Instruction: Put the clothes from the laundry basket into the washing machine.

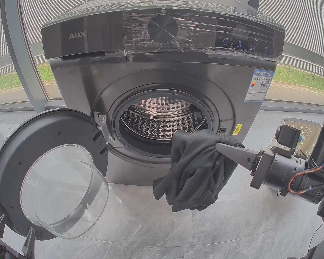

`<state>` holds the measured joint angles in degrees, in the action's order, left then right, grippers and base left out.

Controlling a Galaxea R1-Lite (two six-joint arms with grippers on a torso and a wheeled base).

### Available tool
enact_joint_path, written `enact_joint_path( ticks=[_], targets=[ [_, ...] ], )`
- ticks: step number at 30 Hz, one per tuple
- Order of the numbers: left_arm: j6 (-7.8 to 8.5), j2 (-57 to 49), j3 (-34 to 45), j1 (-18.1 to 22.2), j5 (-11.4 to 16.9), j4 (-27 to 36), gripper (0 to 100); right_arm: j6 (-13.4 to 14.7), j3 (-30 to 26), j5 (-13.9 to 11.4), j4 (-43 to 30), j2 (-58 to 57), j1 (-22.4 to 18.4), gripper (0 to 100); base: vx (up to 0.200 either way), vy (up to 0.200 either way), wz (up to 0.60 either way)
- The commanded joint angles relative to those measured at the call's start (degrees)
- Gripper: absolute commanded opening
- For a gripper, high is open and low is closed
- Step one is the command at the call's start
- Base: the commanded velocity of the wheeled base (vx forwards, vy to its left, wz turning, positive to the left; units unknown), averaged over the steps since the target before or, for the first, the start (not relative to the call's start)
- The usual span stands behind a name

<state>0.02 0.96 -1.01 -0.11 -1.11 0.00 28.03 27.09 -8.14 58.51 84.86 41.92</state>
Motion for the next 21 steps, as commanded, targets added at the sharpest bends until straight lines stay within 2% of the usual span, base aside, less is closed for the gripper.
enact_joint_path(
  ticks=[1, 3, 5, 7, 8, 9, 10, 14, 15, 17, 19, 21],
  targets=[
    [0.24, -0.96, 1.01, 0.02, 0.05, -0.09, 100, 0.19, 0.42, -0.38, 0.11, 1.89, 0.97, 0, 0.000, 0.000, 0.00],
    [0.59, -0.96, 1.01, 0.02, 0.14, 0.00, 100, 0.01, 0.51, -0.65, 0.20, 3.30, 1.06, 0, 0.000, 0.000, 0.00],
    [2.00, -0.96, 1.01, 0.02, 0.67, -0.09, 100, -0.34, 1.21, -0.65, 0.99, 5.76, 1.14, 0, 0.000, 0.000, 0.00],
    [1.56, -0.96, 0.57, 0.11, 1.99, -1.14, 100, -0.25, 1.48, -0.65, 1.60, 6.46, 1.14, 0, 0.000, 0.000, 0.00],
    [-0.46, -0.61, -3.29, 0.20, 5.15, -3.78, 100, -0.25, 2.09, -0.56, 1.87, 7.07, 1.41, 0, 0.000, 0.000, 0.00],
    [-1.52, 0.27, -7.07, 0.55, 7.35, -4.92, 100, -0.25, 2.88, -0.47, 1.87, 7.69, 1.49, 0, 0.000, 0.000, 0.00],
    [-1.78, 1.94, -10.41, 0.99, 9.46, -5.10, 100, -0.16, 3.85, -0.47, 1.87, 8.48, 1.49, 0, 0.000, 0.000, 0.00],
    [-1.34, 8.88, -14.72, 1.16, 17.19, -2.02, 100, 0.01, 7.81, 0.32, 1.95, 12.52, 1.76, 0, 0.000, 0.000, 0.00],
    [-1.34, 9.85, -14.72, 1.16, 18.25, -1.93, 100, 0.01, 8.24, 0.41, 1.95, 12.88, 1.85, 0, 0.000, 0.000, 0.00],
    [-1.25, 17.14, -14.46, 1.25, 23.26, -2.11, 100, 0.10, 11.06, 1.64, 1.95, 15.07, 1.93, 0, 0.000, 0.000, 0.00],
    [-0.99, 20.57, -14.19, 0.99, 24.93, -2.46, 100, 0.10, 13.08, 3.05, 1.95, 16.57, 1.93, 0, 0.000, 0.000, 0.00],
    [0.06, 25.14, -14.19, 0.02, 27.21, -3.69, 100, 0.27, 15.01, 4.28, 1.95, 17.97, 1.85, 0, 0.000, 0.000, 0.00]
  ],
)
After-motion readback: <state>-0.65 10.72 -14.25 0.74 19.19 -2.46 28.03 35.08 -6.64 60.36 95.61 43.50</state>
